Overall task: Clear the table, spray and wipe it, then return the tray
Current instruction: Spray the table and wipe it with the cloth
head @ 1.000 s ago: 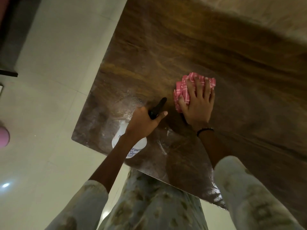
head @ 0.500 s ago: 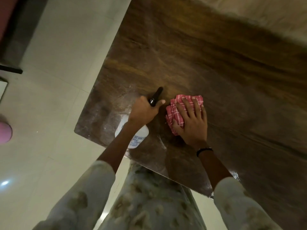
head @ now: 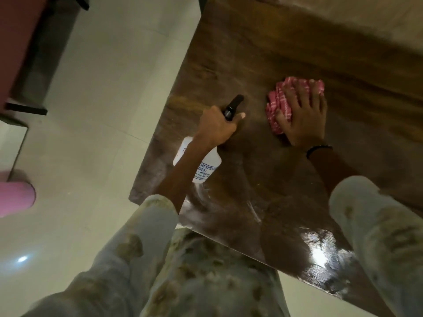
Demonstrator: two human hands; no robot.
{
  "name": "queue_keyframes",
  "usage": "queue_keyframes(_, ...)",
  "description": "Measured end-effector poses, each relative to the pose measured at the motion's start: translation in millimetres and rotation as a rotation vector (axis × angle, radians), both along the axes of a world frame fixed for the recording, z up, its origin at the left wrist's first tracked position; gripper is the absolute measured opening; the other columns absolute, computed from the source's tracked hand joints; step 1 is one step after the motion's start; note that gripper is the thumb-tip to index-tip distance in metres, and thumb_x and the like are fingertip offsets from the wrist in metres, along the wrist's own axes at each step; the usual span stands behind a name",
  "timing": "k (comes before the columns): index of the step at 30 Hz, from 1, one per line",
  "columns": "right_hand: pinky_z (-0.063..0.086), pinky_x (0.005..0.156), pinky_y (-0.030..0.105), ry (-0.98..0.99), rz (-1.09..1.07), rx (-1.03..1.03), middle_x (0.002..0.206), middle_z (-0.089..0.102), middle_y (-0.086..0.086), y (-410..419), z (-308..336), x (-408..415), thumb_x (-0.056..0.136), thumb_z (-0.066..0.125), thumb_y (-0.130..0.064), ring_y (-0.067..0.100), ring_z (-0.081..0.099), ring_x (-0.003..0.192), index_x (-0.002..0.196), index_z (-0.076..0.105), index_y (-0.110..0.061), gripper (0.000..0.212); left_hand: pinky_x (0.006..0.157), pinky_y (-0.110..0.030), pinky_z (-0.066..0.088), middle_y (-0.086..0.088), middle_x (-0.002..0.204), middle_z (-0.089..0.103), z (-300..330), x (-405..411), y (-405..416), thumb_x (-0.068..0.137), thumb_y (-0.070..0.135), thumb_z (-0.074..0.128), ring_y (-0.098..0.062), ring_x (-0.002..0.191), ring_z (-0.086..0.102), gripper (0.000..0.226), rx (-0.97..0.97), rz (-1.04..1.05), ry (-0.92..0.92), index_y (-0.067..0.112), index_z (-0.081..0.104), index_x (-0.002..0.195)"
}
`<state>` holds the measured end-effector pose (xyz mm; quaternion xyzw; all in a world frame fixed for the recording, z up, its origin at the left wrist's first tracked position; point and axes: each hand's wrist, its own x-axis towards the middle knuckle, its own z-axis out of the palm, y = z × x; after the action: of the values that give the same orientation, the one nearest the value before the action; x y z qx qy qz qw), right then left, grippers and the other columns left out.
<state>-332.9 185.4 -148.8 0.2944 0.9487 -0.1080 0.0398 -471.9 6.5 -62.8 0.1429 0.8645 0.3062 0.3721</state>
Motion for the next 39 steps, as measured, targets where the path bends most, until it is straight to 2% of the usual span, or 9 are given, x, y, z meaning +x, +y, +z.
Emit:
queue_keyframes(4,0.013,0.115,0.057,-0.009,0.026,-0.02,0.158,0.021,0.007,-16,4,-71,0.084,0.028,-0.061,0.037,0.013,0.145,0.149,0.024,-0.027,0.073,0.05,-0.018,0.038,0.004,0.06,0.051,-10,-20,-24,0.083,0.039,0.067,-0.007,0.053,0.052,0.032,-0.012,-0.003,0.035,0.008,0.058,0.081)
queue_keyframes(9,0.009,0.117,0.056,-0.034,0.168,-0.049,0.158,0.021,0.008,-87,2,-91,0.089,0.026,-0.065,0.034,0.012,0.146,0.149,0.023,-0.027,0.071,0.043,-0.01,0.037,0.009,0.061,0.049,-12,-44,-47,0.085,0.036,0.065,-0.003,0.053,0.049,0.024,-0.051,-0.039,0.085,0.013,0.057,0.086)
queue_keyframes(13,0.009,0.118,0.053,-0.071,0.259,-0.07,0.158,0.022,0.004,-83,2,-38,0.088,0.026,-0.066,0.031,0.011,0.147,0.15,0.021,-0.03,0.072,0.057,-0.019,0.049,-0.004,0.071,0.062,-12,-60,-54,0.083,0.044,0.065,-0.013,0.062,0.059,0.042,-0.048,-0.02,0.072,0.004,0.064,0.097)
queue_keyframes(16,0.018,0.115,0.054,-0.058,0.134,-0.047,0.156,0.026,0.005,-54,5,-24,0.085,0.031,-0.062,0.033,0.017,0.144,0.148,0.028,-0.028,0.071,0.05,-0.018,0.04,-0.002,0.063,0.056,-15,-64,-58,0.083,0.045,0.065,-0.011,0.056,0.055,0.043,-0.057,-0.002,0.065,0.003,0.064,0.091)
queue_keyframes(24,0.014,0.115,0.057,-0.019,-0.074,-0.016,0.158,0.021,0.008,-42,0,-134,0.087,0.031,-0.062,0.038,0.015,0.144,0.15,0.022,-0.028,0.072,0.055,-0.022,0.047,-0.004,0.063,0.055,-22,-71,-83,0.081,0.045,0.066,-0.011,0.053,0.052,0.04,-0.028,0.045,0.09,0.008,0.063,0.095)
queue_keyframes(26,0.014,0.115,0.058,-0.032,-0.023,-0.03,0.158,0.02,0.01,-60,0,-169,0.085,0.036,-0.063,0.039,0.016,0.144,0.15,0.02,-0.027,0.077,0.045,-0.013,0.037,-0.004,0.057,0.052,-24,-74,-94,0.08,0.048,0.065,-0.011,0.049,0.051,0.046,-0.078,0.036,0.105,0.002,0.062,0.085)
queue_keyframes(31,0.025,0.112,0.058,0.058,0.217,0.0,0.149,0.04,0.011,-128,2,-203,0.086,0.04,-0.062,0.037,0.034,0.138,0.143,0.039,-0.018,0.072,0.053,-0.018,0.041,-0.01,0.069,0.062,-18,-73,-118,0.083,0.046,0.063,-0.019,0.058,0.057,0.043,-0.067,0.0,0.111,0.003,0.064,0.087)
queue_keyframes(35,0.022,0.115,0.055,0.081,0.345,-0.047,0.149,0.04,0.005,-165,-3,-177,0.087,0.047,-0.054,0.032,0.031,0.14,0.141,0.042,-0.024,0.062,0.05,-0.009,0.037,-0.002,0.059,0.056,-15,-71,-132,0.084,0.039,0.065,-0.013,0.05,0.05,0.029,-0.031,0.008,0.095,0.011,0.061,0.079)
queue_keyframes(39,0.02,0.116,0.053,0.051,0.502,-0.075,0.151,0.038,0.006,-163,-1,-133,0.091,0.032,-0.061,0.031,0.03,0.14,0.142,0.04,-0.028,0.061,0.052,-0.02,0.039,-0.006,0.06,0.058,-17,-67,-137,0.083,0.036,0.067,-0.016,0.052,0.053,0.029,-0.02,-0.016,0.06,0.008,0.061,0.08)
